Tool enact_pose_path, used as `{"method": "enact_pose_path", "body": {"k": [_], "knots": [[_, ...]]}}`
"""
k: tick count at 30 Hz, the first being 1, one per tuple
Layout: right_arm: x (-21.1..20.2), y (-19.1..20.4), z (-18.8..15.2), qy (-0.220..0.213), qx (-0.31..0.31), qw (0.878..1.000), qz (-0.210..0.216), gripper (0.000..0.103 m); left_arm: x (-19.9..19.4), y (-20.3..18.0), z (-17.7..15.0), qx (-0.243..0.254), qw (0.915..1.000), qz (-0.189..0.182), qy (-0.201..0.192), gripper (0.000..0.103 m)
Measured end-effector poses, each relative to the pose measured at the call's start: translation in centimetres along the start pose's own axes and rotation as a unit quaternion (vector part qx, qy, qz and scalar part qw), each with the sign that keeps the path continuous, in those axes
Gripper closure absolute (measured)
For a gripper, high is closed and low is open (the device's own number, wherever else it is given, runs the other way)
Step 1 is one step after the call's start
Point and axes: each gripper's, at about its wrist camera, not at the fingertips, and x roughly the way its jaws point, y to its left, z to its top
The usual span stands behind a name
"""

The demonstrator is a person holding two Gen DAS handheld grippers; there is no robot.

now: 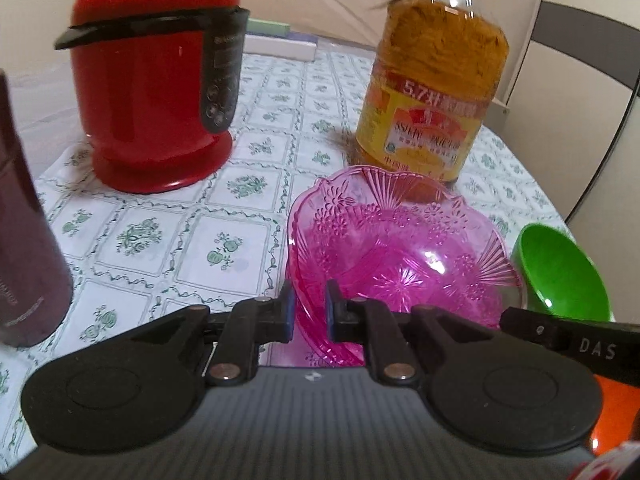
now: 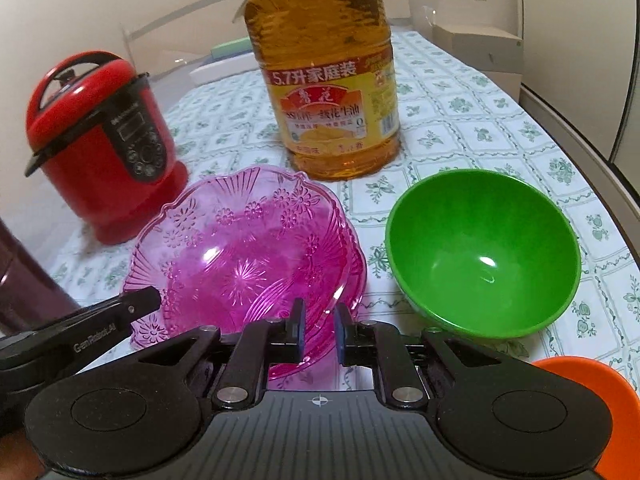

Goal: Organize plates and bowls

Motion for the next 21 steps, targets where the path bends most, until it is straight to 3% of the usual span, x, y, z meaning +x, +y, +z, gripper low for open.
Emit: {"method": "enact_pose_path", "body": {"k": [10,13,15,21], "knots": [[1.8,-0.5,-0.2,0.014,0.005,1.0,-0.001,0.087,1.8,-0.2,0.1,0.023,0.9997,0.006,0.003,0.089],[2.1,-0.5,-0.1,0.009,-0.002,1.0,-0.004,0.078,2.1,-0.1,0.1,0.033,0.9993,0.015,0.002,0.081],[2.0,-0.8,-0.2,0.005,0.007,1.0,-0.001,0.067,1.7,0.2,0.0,0.026,0.9995,0.015,-0.006,0.081],[0.8,-0.9,-0.4,-0.001,0.015,1.0,0.018,0.066,-0.4,1.2,-0.6,0.003,0.9996,0.016,-0.024,0.081]]}}
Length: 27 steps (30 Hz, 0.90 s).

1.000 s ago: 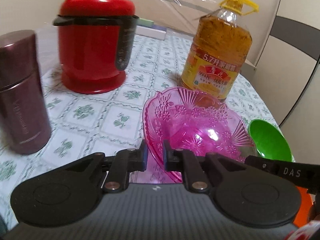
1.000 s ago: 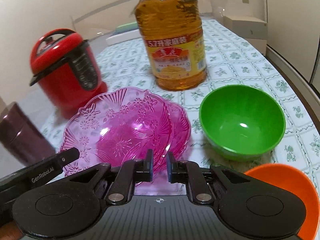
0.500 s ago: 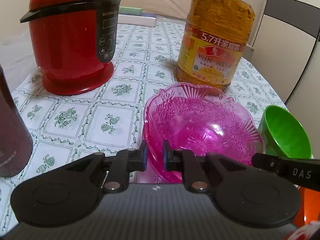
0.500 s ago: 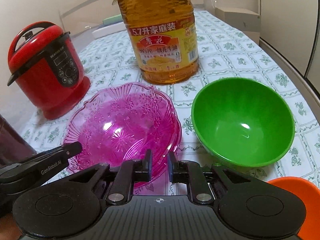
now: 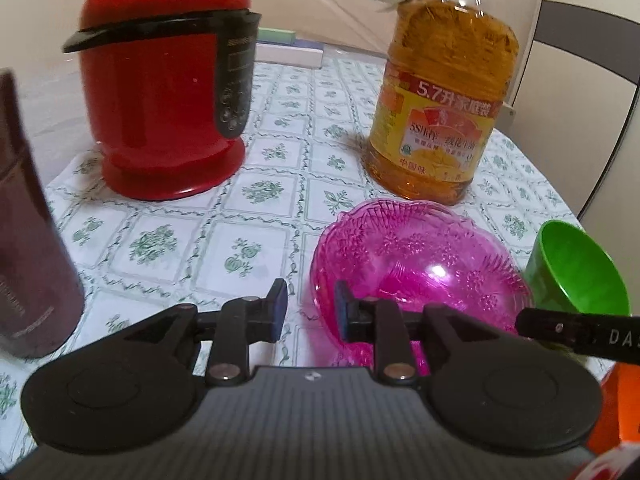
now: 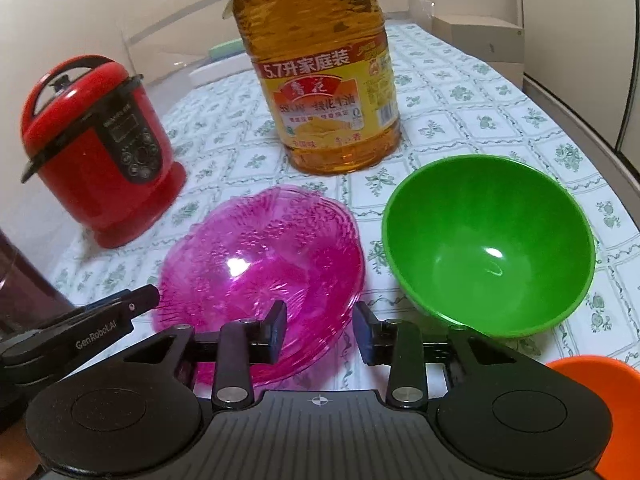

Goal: Organize plates and bowls

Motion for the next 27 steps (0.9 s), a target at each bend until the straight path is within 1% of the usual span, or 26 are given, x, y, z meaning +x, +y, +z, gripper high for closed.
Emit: {"method": "enact_pose_path", "body": {"k": [5,8,14,20,27], "knots": [[-2.0,0.1,-0.6,-0.004,0.003,1.0,0.013,0.066,-2.8,0.6,-1.1,-0.028,0.9996,0.0,-0.008,0.081],[-4.0,0.1,-1.4,-0.01,0.01,1.0,0.022,0.066,-4.9,0.6,-1.9,-0.043,0.999,-0.005,-0.012,0.081],[-9.0,0.0,-3.7,-0.025,-0.003,0.999,0.025,0.066,-9.4,-0.2,-4.2,-0.056,0.9983,-0.01,-0.009,0.081],[-14.0,-0.7,-6.4,-0.034,-0.016,0.999,0.022,0.066,-14.2,-1.6,-6.7,-0.071,0.9971,-0.024,-0.004,0.081],[-20.0,-2.9,-9.5,-0.049,-0.007,0.999,0.02,0.066,-19.0,-3.4,-9.7,-0.072,0.9966,-0.041,0.0,0.077]]}}
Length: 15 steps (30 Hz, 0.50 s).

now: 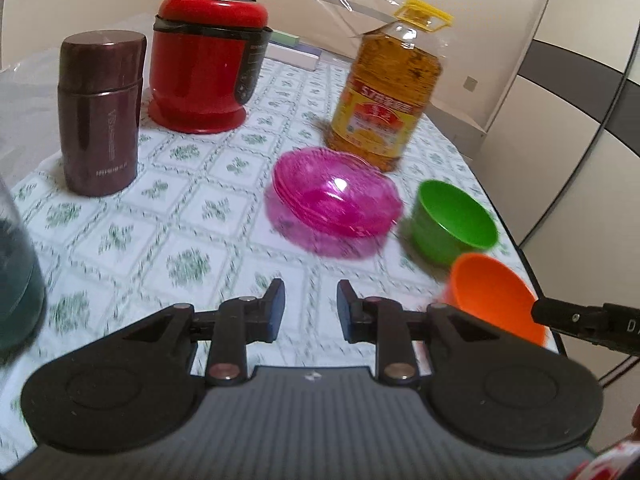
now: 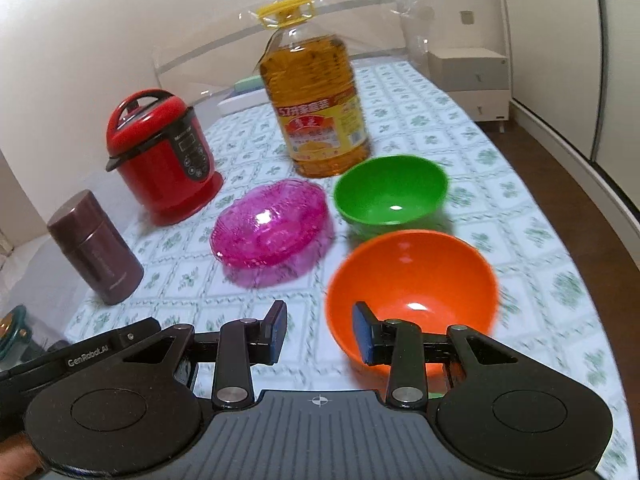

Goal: Organize plates and bowls

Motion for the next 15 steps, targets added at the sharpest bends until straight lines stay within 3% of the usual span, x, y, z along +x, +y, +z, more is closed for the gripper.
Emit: {"method": "enact_pose_path", "body": {"k": [15], "knots": [[-9.9,-4.8,-5.2,-0.013,0.003,1.0,-0.028,0.066,-5.9,-5.5,-6.1,0.027,0.9984,-0.047,0.017,0.074]]}}
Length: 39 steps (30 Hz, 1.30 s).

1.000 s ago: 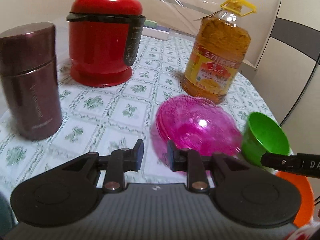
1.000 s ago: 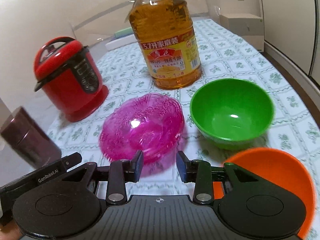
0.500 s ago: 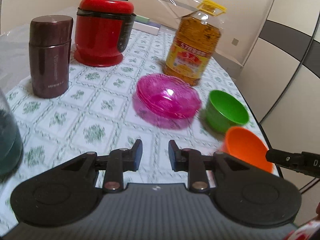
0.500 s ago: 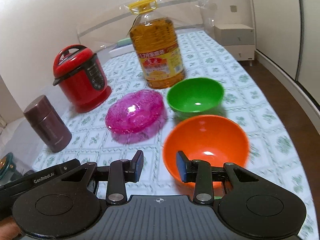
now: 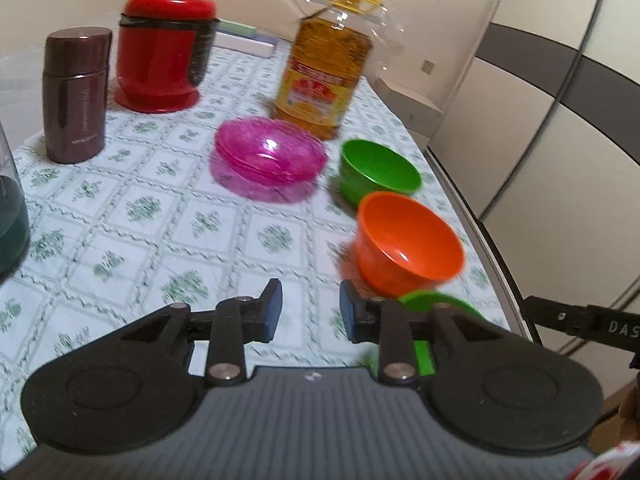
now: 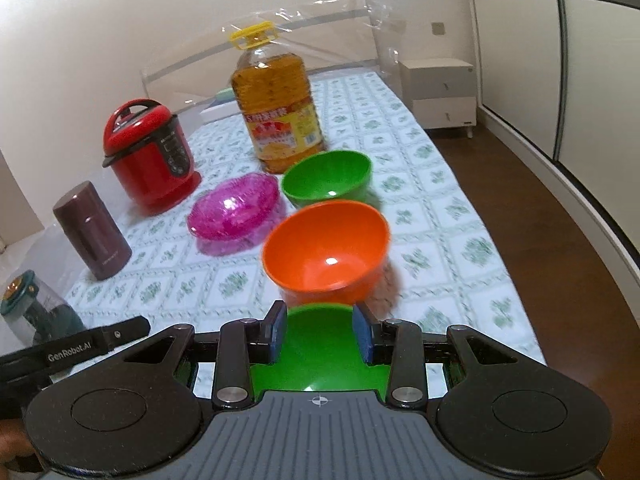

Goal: Organize plates and bowls

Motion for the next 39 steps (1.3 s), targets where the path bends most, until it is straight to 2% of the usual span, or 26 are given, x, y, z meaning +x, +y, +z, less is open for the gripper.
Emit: {"method": "enact_pose_path", "body": {"k": [9,15,22,39], "knots": [[-1.5,-2.2,-2.4,0.014,0.015,1.0,-0.012,0.066,-0.2,-2.1,-2.6,0.008,0.9995,-0.018,0.026,0.073],[-1.2,-3.0,-2.9,0.021,0.026,0.999,-0.012,0.066,0.0,-2.5,-3.1,0.007,0.9992,-0.019,0.034,0.071],[-1.1,-3.6,-3.3,0.027,0.034,0.999,-0.013,0.066,-0.2,-2.8,-3.3,0.006,0.9993,-0.023,0.03,0.055],[0.1,-5.5,-4.1,0.041,0.057,0.997,-0.022,0.066,2.5,-3.9,-4.7,0.012,0.9975,-0.008,0.069,0.056]]}}
